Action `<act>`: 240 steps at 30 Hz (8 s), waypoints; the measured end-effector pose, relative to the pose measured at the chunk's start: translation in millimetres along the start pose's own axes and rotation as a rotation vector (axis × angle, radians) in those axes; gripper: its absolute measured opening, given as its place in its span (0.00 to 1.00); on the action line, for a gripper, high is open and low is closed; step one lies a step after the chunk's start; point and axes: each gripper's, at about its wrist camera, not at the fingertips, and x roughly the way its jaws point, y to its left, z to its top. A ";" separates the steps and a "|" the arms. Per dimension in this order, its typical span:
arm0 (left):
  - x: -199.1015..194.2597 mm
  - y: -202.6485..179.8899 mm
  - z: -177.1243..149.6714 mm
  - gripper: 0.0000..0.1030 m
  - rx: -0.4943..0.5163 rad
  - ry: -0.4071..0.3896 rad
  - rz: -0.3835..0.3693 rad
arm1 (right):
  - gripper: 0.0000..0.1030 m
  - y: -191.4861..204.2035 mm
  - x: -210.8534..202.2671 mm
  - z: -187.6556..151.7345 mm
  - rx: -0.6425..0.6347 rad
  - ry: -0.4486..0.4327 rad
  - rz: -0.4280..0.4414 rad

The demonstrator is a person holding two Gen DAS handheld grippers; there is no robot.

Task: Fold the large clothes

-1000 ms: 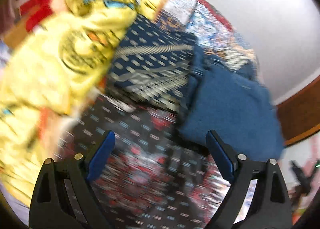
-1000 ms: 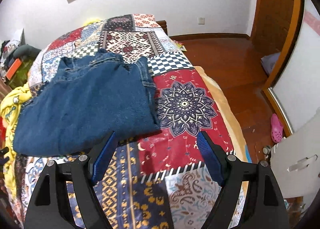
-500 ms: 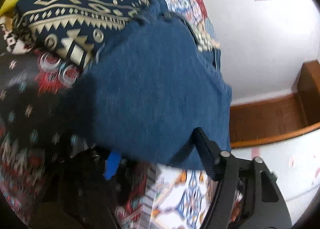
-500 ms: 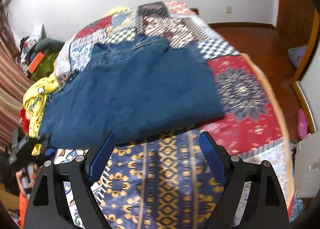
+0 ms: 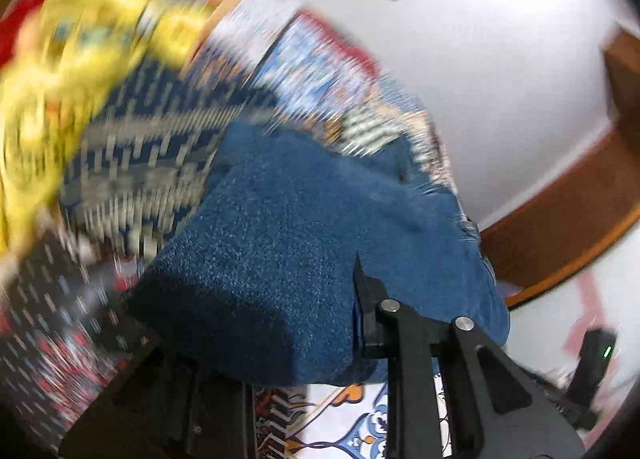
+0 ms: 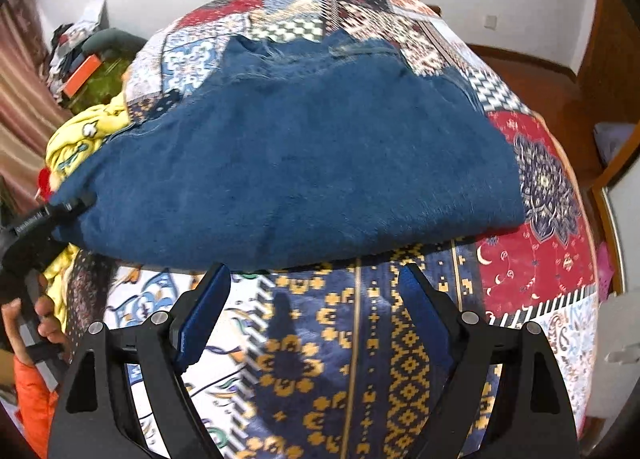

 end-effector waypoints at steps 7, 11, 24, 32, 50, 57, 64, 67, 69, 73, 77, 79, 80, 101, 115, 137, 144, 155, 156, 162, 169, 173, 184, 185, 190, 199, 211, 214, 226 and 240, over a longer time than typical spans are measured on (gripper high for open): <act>-78.2 -23.6 31.4 0.22 0.199 -0.151 0.003 | 0.82 40.0 -21.0 21.1 -0.079 -0.045 0.045; -110.1 -10.9 30.9 0.21 0.223 -0.196 0.030 | 0.84 81.0 -1.7 35.6 -0.143 -0.040 0.086; -72.8 17.2 33.5 0.21 0.253 -0.109 0.100 | 0.86 155.9 103.4 23.3 -0.271 0.084 0.125; -60.5 -74.8 46.4 0.21 0.370 -0.123 -0.010 | 0.86 107.3 54.1 16.0 -0.214 0.009 0.124; 74.5 -211.0 -126.7 0.21 0.802 0.363 -0.148 | 0.86 -98.4 -69.9 -12.3 0.115 -0.152 -0.176; 58.6 -196.5 -125.9 0.26 0.822 0.372 -0.160 | 0.86 -82.4 -79.6 -16.2 0.056 -0.173 -0.145; -5.3 -182.0 -121.6 0.75 0.848 0.304 -0.109 | 0.86 -53.0 -91.1 -5.2 0.005 -0.240 -0.064; -25.3 -164.1 -96.5 0.94 0.809 0.196 -0.036 | 0.86 -38.8 -86.0 -3.5 -0.010 -0.246 -0.021; -28.7 -153.5 -80.1 0.96 0.786 0.128 0.038 | 0.86 -27.3 -77.1 -2.0 -0.023 -0.245 -0.014; -18.3 -129.3 -56.5 0.96 0.704 0.103 0.152 | 0.86 -16.1 -47.7 -1.9 -0.006 -0.186 -0.004; 6.3 -104.0 -54.6 0.96 0.627 0.198 0.167 | 0.86 -21.3 -15.8 -3.5 0.064 -0.057 0.079; 14.6 -95.4 -59.2 0.96 0.614 0.217 0.183 | 0.86 -26.9 -4.0 -5.5 0.098 -0.008 0.089; 14.1 -91.0 -62.7 0.96 0.605 0.220 0.176 | 0.86 -29.7 0.6 -8.1 0.104 0.011 0.065; -34.8 -62.0 -40.6 0.97 0.617 0.138 0.241 | 0.92 -53.0 -36.4 -18.3 -0.036 -0.028 -0.022; 61.8 -69.6 12.8 0.97 0.296 0.363 -0.118 | 0.93 -68.2 28.5 34.0 0.130 0.023 0.247; 140.0 -57.3 -3.8 0.60 0.016 0.611 -0.324 | 0.49 -62.5 91.0 68.8 0.193 0.181 0.492; 83.2 -78.5 8.8 0.52 0.121 0.519 -0.311 | 0.27 -27.3 55.0 79.8 0.129 0.154 0.410; -54.6 -52.5 105.5 0.51 0.200 0.243 -0.330 | 0.26 79.0 -22.2 132.6 -0.012 -0.040 0.485; -65.2 -45.7 116.4 0.51 0.210 0.217 -0.323 | 0.26 92.7 -25.6 138.8 -0.030 -0.060 0.491; -85.7 5.8 167.3 0.51 0.190 0.134 -0.282 | 0.26 158.8 -12.2 168.4 -0.100 -0.104 0.521; -21.3 96.3 178.3 0.51 0.035 0.193 -0.188 | 0.26 211.9 77.6 187.1 -0.117 -0.024 0.457; 43.8 157.7 168.4 0.51 -0.077 0.303 -0.131 | 0.26 220.3 151.4 182.9 -0.087 0.096 0.408; 62.1 183.7 133.4 0.69 0.006 0.296 0.027 | 0.49 215.6 197.9 148.7 -0.207 0.116 0.243; 57.1 177.3 131.1 0.70 0.037 0.295 0.042 | 0.52 216.7 190.0 145.0 -0.229 0.104 0.223; 28.7 155.6 109.1 0.76 0.165 0.237 0.153 | 0.59 209.9 160.3 120.8 -0.254 0.089 0.202; -43.3 126.1 58.0 0.80 0.247 0.203 0.184 | 0.60 209.3 115.2 69.5 -0.276 0.103 0.173; -241.2 22.9 53.5 0.80 0.401 -0.246 0.048 | 0.64 236.2 -88.6 37.3 -0.364 -0.347 0.298; -289.4 -2.1 35.0 0.80 0.455 -0.383 0.039 | 0.69 237.8 -143.5 16.2 -0.371 -0.523 0.307; -369.9 -54.2 -43.1 0.82 0.536 -0.717 0.136 | 0.76 254.2 -229.1 -60.3 -0.353 -0.851 0.272; -369.9 -55.9 -58.2 0.99 0.514 -0.705 0.136 | 1.00 245.0 -224.9 -58.0 -0.304 -0.867 0.195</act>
